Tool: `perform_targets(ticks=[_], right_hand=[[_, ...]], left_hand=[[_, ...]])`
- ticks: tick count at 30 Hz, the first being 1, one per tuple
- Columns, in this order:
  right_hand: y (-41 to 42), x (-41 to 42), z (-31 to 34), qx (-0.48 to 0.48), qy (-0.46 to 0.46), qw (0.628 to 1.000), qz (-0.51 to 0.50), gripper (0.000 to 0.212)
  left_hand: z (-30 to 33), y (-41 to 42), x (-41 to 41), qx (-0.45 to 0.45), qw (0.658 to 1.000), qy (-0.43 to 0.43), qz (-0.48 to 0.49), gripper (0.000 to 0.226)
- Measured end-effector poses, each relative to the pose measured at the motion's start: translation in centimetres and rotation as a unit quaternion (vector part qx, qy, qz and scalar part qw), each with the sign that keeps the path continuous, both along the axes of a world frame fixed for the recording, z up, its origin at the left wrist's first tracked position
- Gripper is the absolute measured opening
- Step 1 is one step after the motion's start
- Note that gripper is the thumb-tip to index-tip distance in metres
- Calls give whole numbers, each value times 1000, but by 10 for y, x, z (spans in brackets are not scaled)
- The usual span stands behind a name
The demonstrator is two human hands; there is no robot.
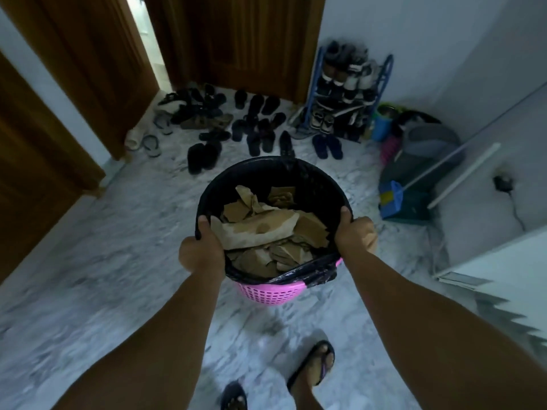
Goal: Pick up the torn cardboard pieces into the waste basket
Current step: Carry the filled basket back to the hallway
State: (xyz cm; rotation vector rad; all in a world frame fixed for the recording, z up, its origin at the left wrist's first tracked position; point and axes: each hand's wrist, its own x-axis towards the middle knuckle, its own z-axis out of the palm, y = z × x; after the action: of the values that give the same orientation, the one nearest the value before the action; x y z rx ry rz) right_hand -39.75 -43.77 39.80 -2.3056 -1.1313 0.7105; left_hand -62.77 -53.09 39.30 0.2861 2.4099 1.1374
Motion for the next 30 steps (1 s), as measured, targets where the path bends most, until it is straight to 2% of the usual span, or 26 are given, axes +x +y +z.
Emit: perform_targets(ticks=[7, 11, 19, 25, 30], right_hand=[[88, 102, -8, 5, 1, 998, -67, 69], [133, 165, -9, 13, 7, 997, -81, 69], [197, 269, -17, 9, -10, 992, -129, 68], [252, 334, -32, 6, -1, 981, -196, 65], [299, 385, -55, 3, 3, 977, -213, 62]], left_hand=[[-12, 116, 97, 40, 999, -27, -25, 79], [-15, 172, 158, 39, 997, -50, -43, 78], [-21, 269, 258, 30, 992, -42, -118, 72], [-41, 347, 324, 43, 986, -46, -156, 76], [-66, 407, 373, 22, 979, -50, -195, 75]])
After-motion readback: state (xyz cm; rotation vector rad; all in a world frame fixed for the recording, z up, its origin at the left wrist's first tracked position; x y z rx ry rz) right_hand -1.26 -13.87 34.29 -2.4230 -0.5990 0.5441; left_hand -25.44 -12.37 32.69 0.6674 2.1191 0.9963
